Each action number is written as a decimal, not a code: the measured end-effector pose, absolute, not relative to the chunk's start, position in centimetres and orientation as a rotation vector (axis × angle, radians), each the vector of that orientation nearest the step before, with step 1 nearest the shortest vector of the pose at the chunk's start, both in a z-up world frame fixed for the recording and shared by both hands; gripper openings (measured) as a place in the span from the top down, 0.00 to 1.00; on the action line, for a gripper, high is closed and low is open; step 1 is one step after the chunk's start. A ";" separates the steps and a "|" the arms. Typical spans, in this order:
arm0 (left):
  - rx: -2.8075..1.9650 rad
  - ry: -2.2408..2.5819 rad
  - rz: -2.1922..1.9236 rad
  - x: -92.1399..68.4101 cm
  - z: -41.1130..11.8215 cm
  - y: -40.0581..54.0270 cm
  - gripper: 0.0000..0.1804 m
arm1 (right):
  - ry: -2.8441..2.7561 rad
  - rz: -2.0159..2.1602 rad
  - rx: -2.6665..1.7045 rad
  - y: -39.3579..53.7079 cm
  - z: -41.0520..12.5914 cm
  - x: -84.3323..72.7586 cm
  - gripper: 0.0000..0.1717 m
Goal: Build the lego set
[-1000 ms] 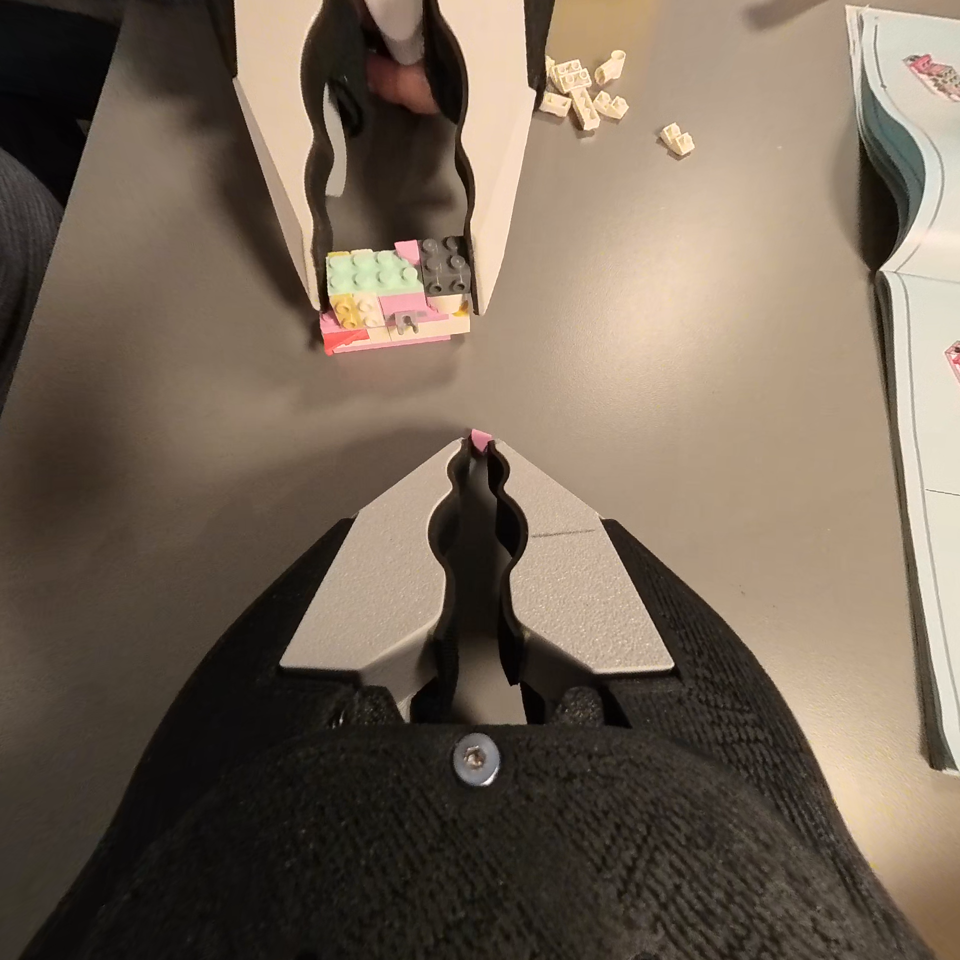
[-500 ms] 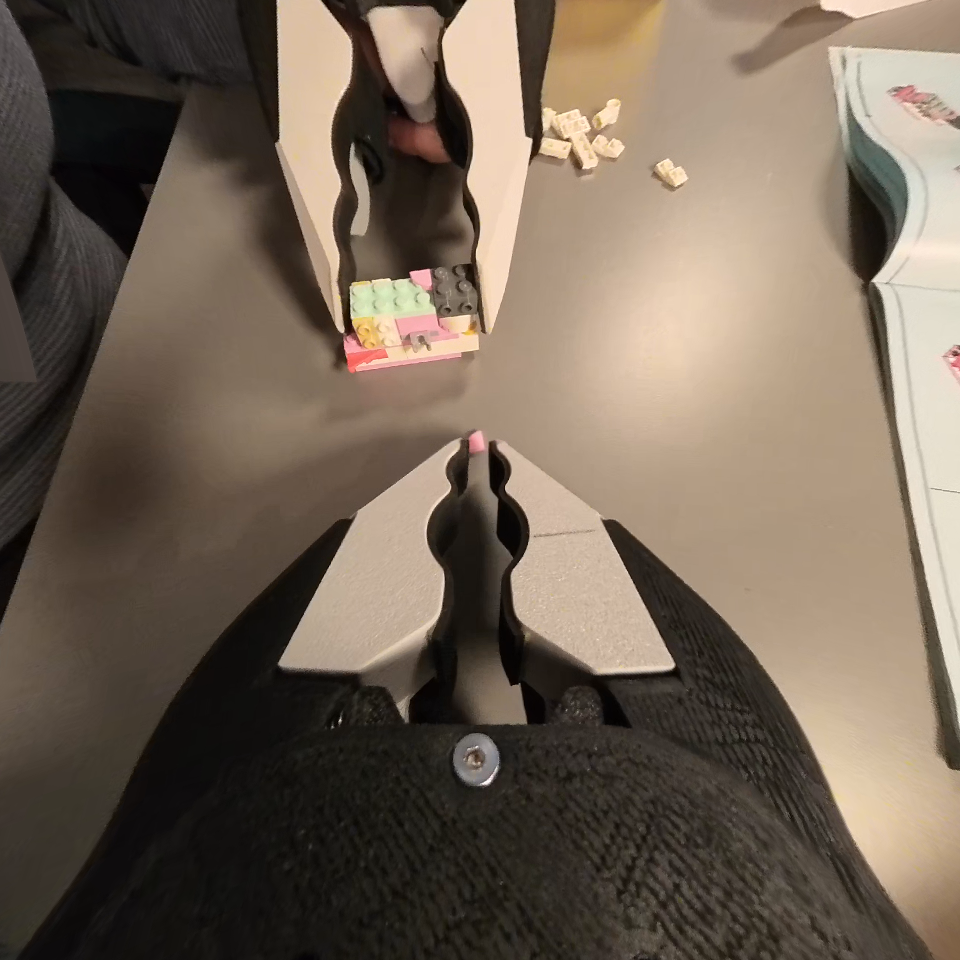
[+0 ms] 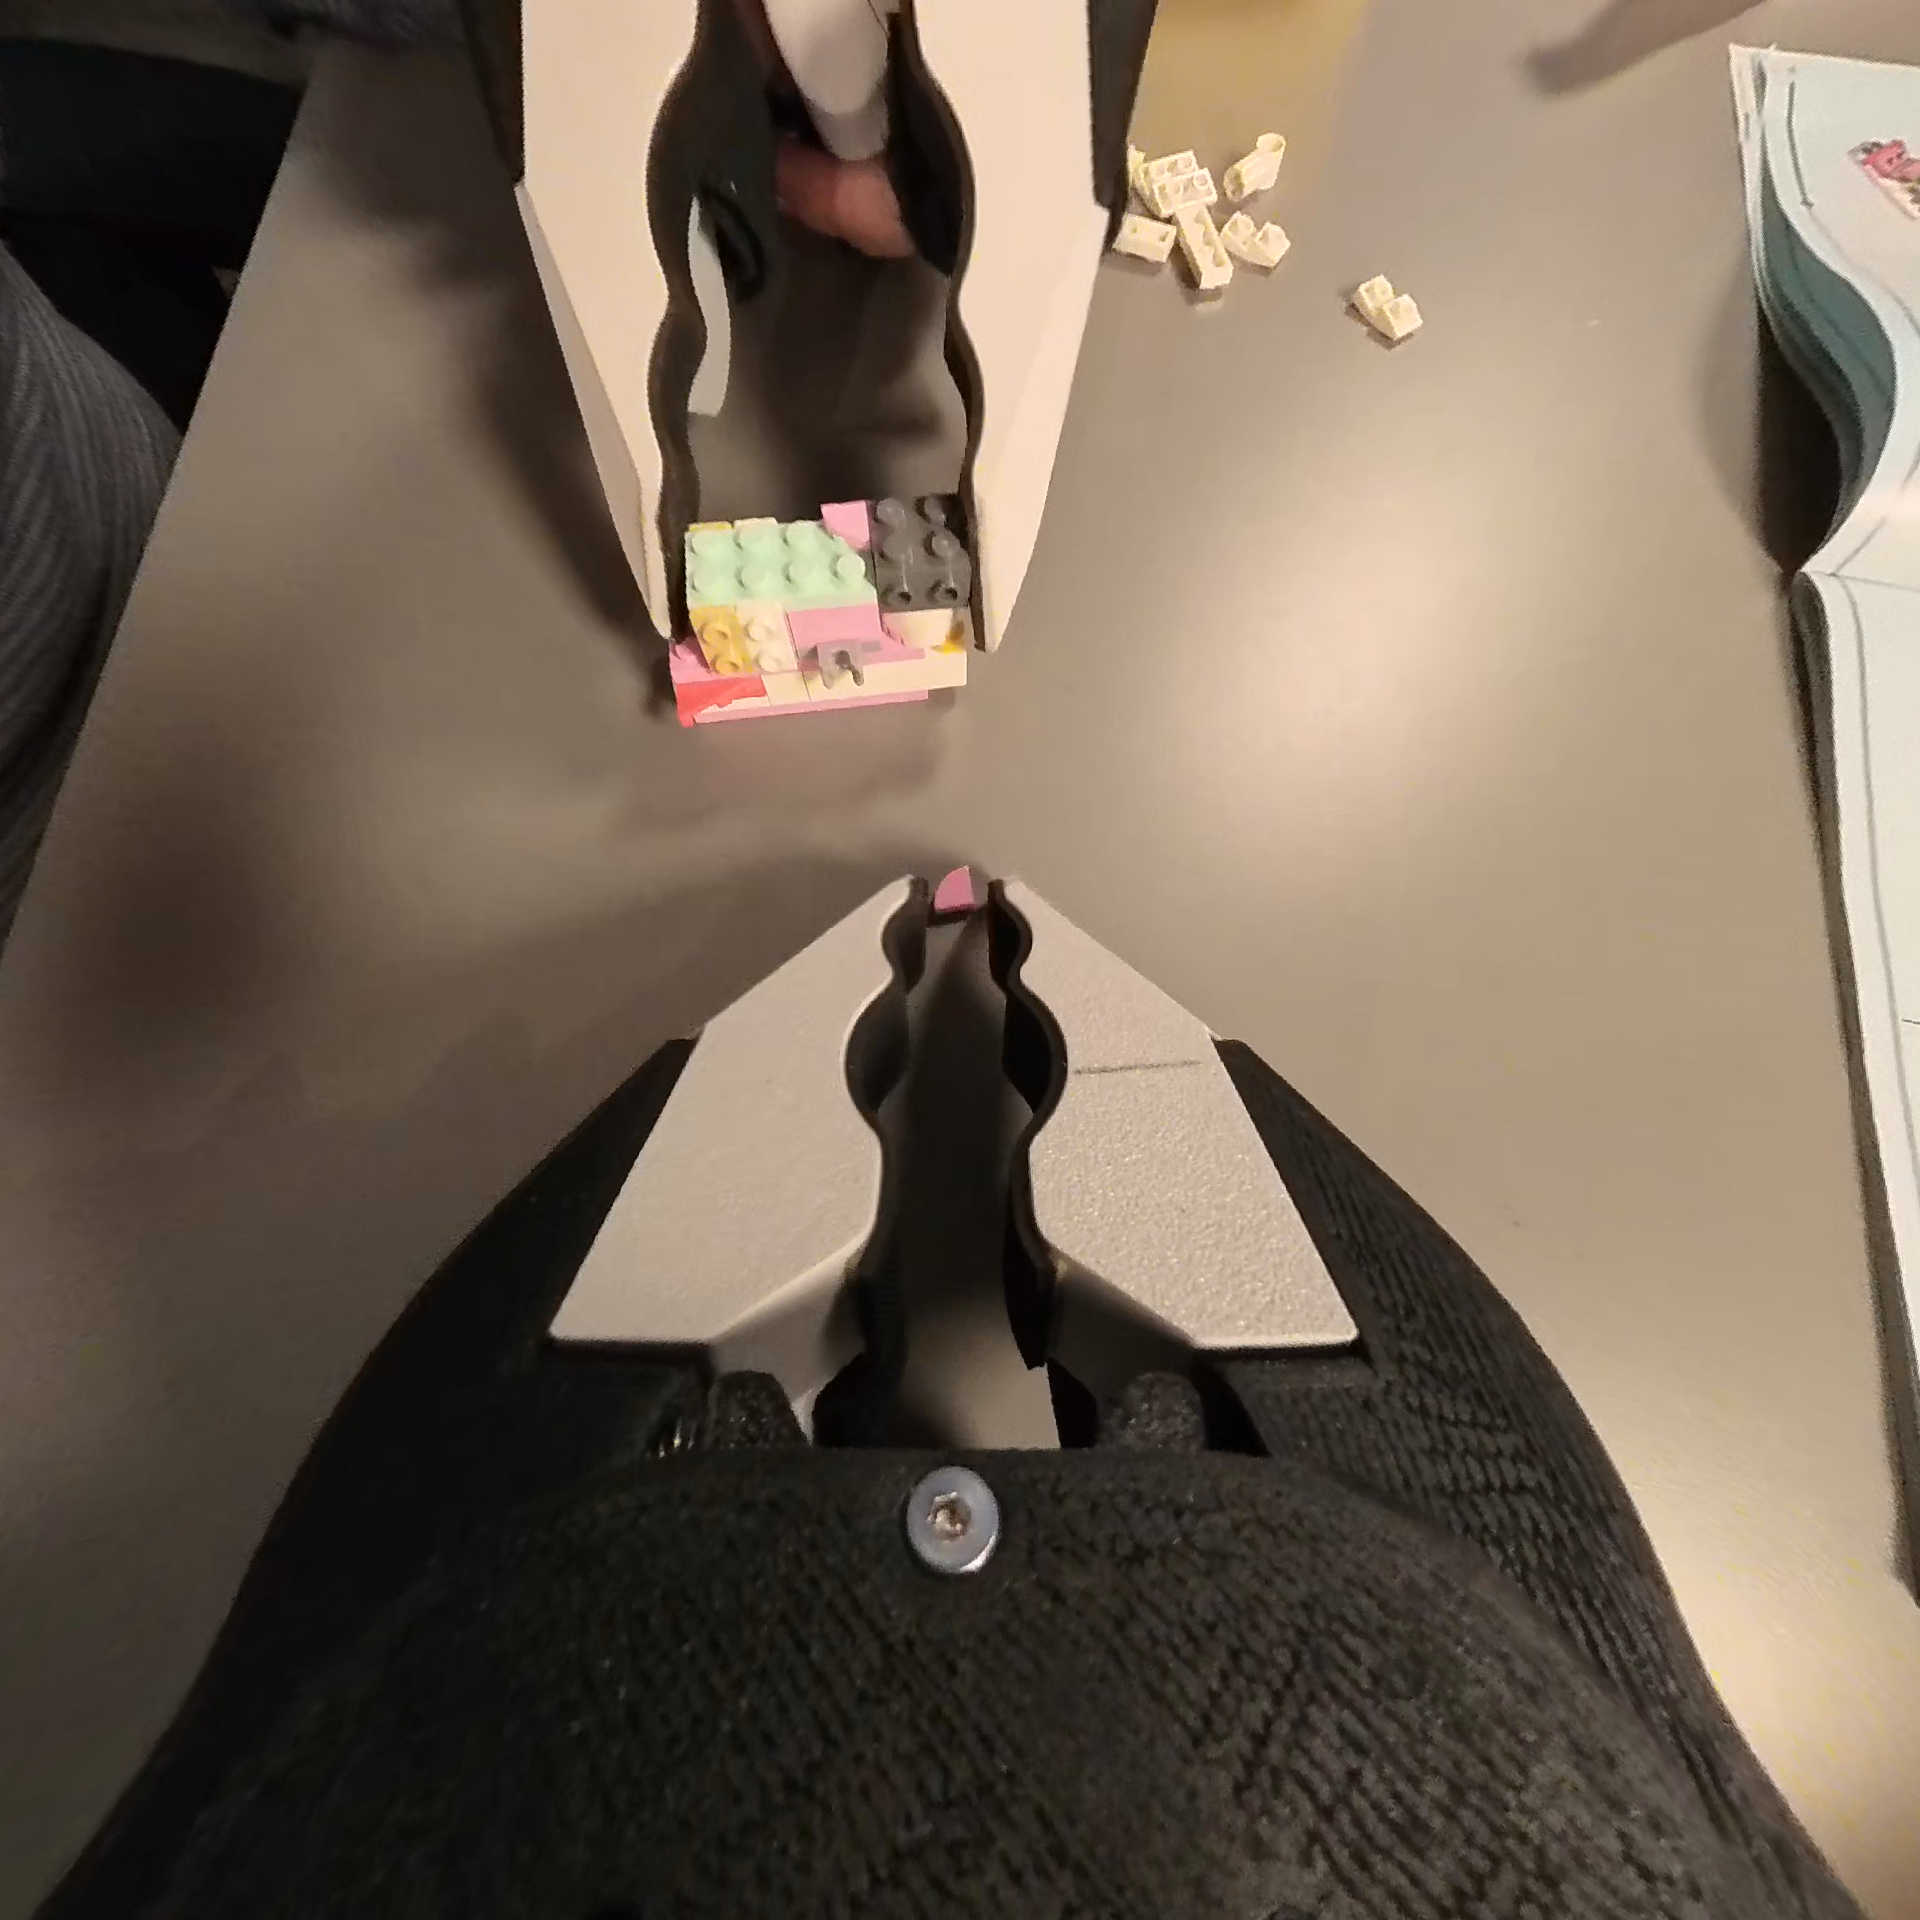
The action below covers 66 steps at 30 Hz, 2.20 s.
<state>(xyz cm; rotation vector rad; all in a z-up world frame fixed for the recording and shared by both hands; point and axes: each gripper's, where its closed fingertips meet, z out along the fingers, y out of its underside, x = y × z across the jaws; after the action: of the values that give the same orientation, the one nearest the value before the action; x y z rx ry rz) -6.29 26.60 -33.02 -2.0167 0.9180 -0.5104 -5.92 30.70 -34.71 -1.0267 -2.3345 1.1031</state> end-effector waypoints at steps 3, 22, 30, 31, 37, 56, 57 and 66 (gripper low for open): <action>-2.017 0.911 -0.492 -6.4 -33.0 26.7 0.70 | -2.337 1.083 -1.018 30.6 -34.7 -6.0 0.97; -2.062 0.646 -0.251 -8.7 -32.7 29.6 0.70 | -2.095 1.095 -1.069 28.4 -30.4 -10.2 0.97; -2.092 0.596 -0.270 -9.0 -32.9 29.7 0.70 | -2.095 1.033 -1.103 28.8 -31.1 -10.5 0.97; -2.094 0.594 -0.274 -9.0 -32.9 29.7 0.70 | -2.095 1.031 -1.105 28.8 -31.1 -10.5 0.97; -2.101 0.586 -0.285 -9.1 -33.0 29.7 0.70 | -2.092 1.007 -1.112 28.9 -31.3 -10.7 0.97; -2.107 0.571 -0.291 -9.2 -33.1 29.9 0.70 | -2.085 0.966 -1.130 28.9 -31.3 -10.9 0.97; -2.108 0.571 -0.291 -9.2 -33.1 29.9 0.70 | -2.084 0.969 -1.133 28.9 -31.3 -10.9 0.97; -2.109 0.565 -0.296 -9.2 -33.1 29.9 0.70 | -2.068 1.021 -1.179 29.0 -31.2 -11.0 0.97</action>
<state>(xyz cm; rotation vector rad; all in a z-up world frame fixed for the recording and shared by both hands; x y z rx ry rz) -9.24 29.88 -33.08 -2.1095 0.5654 -0.2957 -10.96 28.97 -31.19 -1.1794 -2.0675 1.0206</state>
